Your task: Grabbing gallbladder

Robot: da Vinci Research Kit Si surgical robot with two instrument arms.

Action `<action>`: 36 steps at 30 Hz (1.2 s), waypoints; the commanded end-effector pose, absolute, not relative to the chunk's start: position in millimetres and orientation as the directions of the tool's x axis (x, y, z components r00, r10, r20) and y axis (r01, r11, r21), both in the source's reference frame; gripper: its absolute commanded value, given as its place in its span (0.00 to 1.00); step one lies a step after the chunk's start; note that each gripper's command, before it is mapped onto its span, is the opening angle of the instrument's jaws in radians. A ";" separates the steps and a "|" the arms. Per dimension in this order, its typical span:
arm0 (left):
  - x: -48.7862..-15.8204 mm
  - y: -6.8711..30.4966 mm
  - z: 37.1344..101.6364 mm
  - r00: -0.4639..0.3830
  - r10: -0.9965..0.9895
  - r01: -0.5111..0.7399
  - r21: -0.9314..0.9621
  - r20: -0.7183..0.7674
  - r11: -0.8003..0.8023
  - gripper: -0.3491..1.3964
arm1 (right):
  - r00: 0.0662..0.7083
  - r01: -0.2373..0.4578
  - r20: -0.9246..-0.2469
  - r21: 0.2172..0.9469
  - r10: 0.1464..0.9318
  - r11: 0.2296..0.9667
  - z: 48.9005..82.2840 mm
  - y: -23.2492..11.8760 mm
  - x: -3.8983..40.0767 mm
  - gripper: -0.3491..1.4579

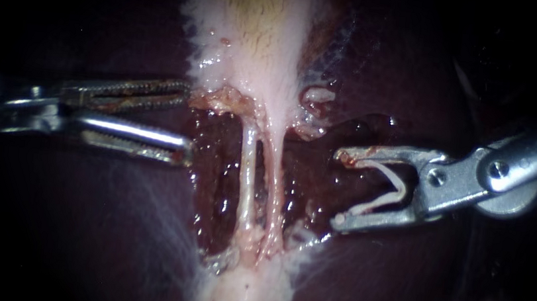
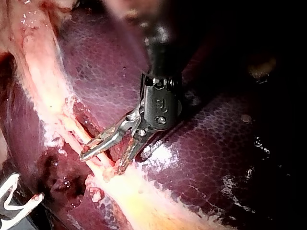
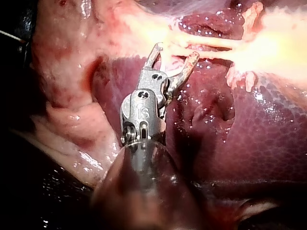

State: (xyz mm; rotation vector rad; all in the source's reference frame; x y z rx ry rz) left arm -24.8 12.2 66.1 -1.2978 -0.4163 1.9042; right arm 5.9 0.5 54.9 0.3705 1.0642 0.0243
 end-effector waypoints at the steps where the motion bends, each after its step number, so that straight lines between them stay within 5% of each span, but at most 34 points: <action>1: -25.0 12.4 66.6 -0.183 0.739 -0.414 -0.631 -0.648 -0.656 0.50 | 0.491 0.158 -0.849 0.309 0.197 0.938 54.9 0.5 5.9 0.47; 15: -27.7 14.5 70.5 -0.270 0.569 -0.331 -0.480 -0.777 -0.813 0.49 | 0.491 0.158 -0.849 0.308 0.196 0.938 54.8 0.4 5.9 0.47; 24: -27.3 15.3 72.5 -0.309 0.476 -0.291 -0.394 -0.824 -0.872 0.35 | 0.491 0.158 -0.849 0.308 0.196 0.938 54.8 0.4 5.9 0.47; 36: -27.6 15.6 74.4 -0.343 0.442 -0.284 -0.358 -0.829 -0.890 0.33 | 0.491 0.158 -0.849 0.309 0.197 0.938 54.8 0.4 5.9 0.47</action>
